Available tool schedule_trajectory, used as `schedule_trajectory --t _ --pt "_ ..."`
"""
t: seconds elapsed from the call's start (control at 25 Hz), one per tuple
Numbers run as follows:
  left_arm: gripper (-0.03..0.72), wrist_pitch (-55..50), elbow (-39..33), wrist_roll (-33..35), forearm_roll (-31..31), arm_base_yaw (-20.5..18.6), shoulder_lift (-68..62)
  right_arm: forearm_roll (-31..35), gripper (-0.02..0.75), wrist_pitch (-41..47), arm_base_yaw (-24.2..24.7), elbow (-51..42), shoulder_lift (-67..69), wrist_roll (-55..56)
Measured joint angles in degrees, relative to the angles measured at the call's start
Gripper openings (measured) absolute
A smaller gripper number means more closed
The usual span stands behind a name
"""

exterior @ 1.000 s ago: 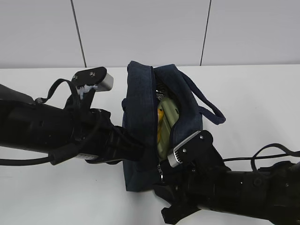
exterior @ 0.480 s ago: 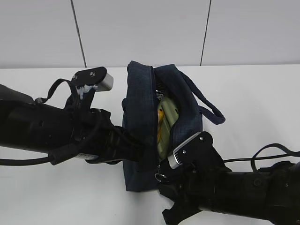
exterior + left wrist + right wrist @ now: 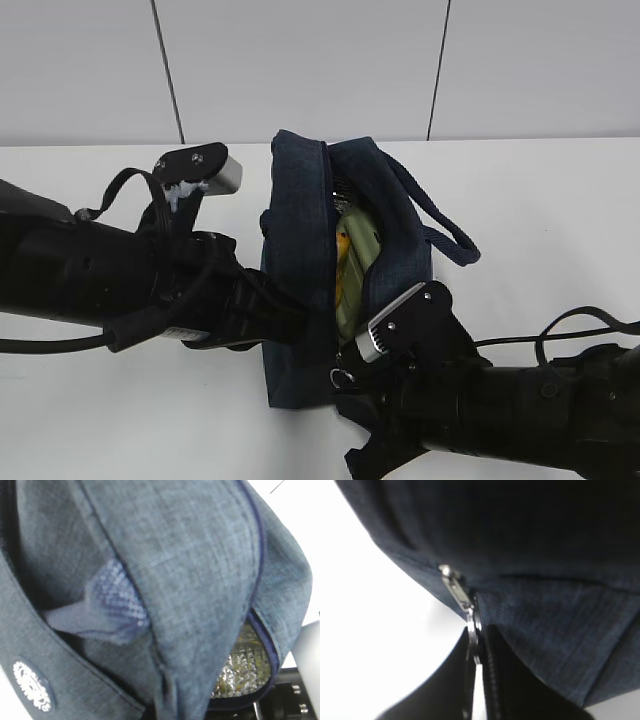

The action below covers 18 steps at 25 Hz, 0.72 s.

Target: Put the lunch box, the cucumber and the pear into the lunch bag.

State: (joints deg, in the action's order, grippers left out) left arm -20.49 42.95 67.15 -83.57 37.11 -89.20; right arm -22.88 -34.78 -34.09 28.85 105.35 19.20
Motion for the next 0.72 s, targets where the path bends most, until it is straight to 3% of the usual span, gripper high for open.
schedule_trajectory --t 0.72 --pt "0.004 0.00 0.00 0.02 0.00 0.00 0.00 -0.25 0.090 -1.86 0.00 0.00 0.00 0.00"
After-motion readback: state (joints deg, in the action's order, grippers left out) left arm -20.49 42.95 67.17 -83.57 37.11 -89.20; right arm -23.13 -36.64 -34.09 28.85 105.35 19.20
